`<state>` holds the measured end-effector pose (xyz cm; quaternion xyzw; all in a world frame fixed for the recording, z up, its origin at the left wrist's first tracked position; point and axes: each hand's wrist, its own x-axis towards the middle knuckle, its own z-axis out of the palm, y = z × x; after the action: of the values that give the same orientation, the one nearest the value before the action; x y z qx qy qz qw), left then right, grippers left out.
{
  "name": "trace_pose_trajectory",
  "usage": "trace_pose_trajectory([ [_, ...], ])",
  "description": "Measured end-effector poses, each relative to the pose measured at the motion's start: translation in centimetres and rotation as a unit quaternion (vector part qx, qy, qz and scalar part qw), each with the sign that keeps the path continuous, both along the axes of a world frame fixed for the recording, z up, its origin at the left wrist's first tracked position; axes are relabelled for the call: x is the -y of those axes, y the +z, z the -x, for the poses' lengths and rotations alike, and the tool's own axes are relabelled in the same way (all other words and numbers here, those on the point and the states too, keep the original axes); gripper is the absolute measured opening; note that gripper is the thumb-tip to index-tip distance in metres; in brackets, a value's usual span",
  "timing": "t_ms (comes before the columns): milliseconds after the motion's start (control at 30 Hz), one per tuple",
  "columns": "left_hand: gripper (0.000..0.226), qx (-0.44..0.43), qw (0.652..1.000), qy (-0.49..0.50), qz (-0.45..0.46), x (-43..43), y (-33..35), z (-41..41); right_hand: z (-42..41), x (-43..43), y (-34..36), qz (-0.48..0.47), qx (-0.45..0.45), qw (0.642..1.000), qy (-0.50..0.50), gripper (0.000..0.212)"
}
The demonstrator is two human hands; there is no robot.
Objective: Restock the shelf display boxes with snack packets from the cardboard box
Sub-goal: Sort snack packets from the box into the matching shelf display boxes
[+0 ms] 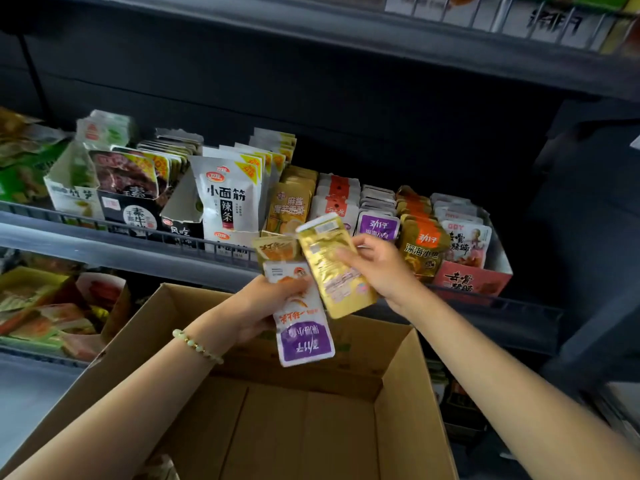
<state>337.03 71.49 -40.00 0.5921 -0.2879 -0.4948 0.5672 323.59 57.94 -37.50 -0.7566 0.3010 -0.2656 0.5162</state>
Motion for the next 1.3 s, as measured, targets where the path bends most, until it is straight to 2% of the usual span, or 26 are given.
trace_pose_trajectory([
  [67, 0.011, -0.028, 0.998, 0.059, 0.016, -0.6, -0.2, -0.7, 0.3, 0.0, -0.3, 0.016, 0.016, 0.999, -0.036, 0.01],
  [167, 0.017, -0.034, 0.994, 0.1, 0.041, -1.2, -0.5, -0.7, -0.2, -1.9, -1.3, 0.145, -0.008, 0.989, -0.021, 0.031],
  [233, 0.03, -0.026, 0.992, 0.111, 0.053, -1.1, -0.7, -0.3, -1.2, -4.0, -2.1, 0.196, -0.021, 0.98, 0.003, 0.035],
  [300, 0.053, -0.013, 0.99, 0.12, 0.073, -1.2, -0.4, 0.0, -2.1, -5.7, -2.3, 0.189, -0.045, 0.981, 0.013, 0.04],
  [367, 0.082, -0.012, 0.987, 0.137, 0.083, -1.3, -0.2, 0.0, -2.6, -6.5, -2.5, 0.129, -0.059, 0.989, 0.046, 0.043],
  [400, 0.084, -0.017, 0.985, 0.147, 0.087, -1.5, -0.2, -0.2, -2.7, -6.7, -2.6, 0.095, -0.052, 0.992, 0.067, 0.04],
  [500, 0.04, -0.084, 0.971, 0.197, 0.105, -1.7, -0.7, -0.8, -2.9, -6.7, -3.1, 0.054, -0.001, 0.996, 0.072, 0.025],
  [567, 0.024, -0.118, 0.961, 0.213, 0.13, -1.8, -0.8, -1.1, -2.9, -6.5, -3.3, 0.039, 0.013, 0.999, 0.023, 0.039],
  [700, 0.03, -0.135, 0.949, 0.232, 0.163, -1.8, -0.8, -1.4, -3.3, -6.3, -3.5, -0.186, 0.037, 0.982, -0.007, 0.068],
  [767, 0.033, -0.162, 0.943, 0.232, 0.174, -1.9, -0.7, -1.6, -3.4, -6.2, -3.8, -0.241, 0.057, 0.969, 0.006, 0.077],
  [800, 0.036, -0.18, 0.941, 0.223, 0.177, -2.0, -0.6, -1.7, -3.6, -6.1, -3.8, -0.255, 0.068, 0.964, 0.011, 0.072],
  [900, 0.042, -0.226, 0.939, 0.198, 0.168, -2.2, -0.8, -2.1, -3.8, -5.6, -3.7, -0.316, 0.111, 0.942, -0.006, 0.032],
  [967, 0.038, -0.243, 0.94, 0.182, 0.155, -2.3, -1.1, -2.4, -4.0, -5.0, -3.6, -0.352, 0.13, 0.926, -0.036, 0.022],
  [1033, 0.034, -0.244, 0.946, 0.162, 0.139, -2.1, -1.3, -2.5, -4.4, -4.4, -3.7, -0.358, 0.132, 0.922, -0.063, 0.025],
  [1167, 0.02, -0.201, 0.959, 0.152, 0.133, -1.3, -1.2, -3.2, -4.9, -3.6, -3.2, -0.305, 0.115, 0.944, -0.055, 0.029],
  [1300, 0.015, -0.199, 0.959, 0.163, 0.121, -0.7, -0.7, -4.1, -5.0, -1.0, -0.3, -0.138, 0.111, 0.979, -0.097, 0.032],
])
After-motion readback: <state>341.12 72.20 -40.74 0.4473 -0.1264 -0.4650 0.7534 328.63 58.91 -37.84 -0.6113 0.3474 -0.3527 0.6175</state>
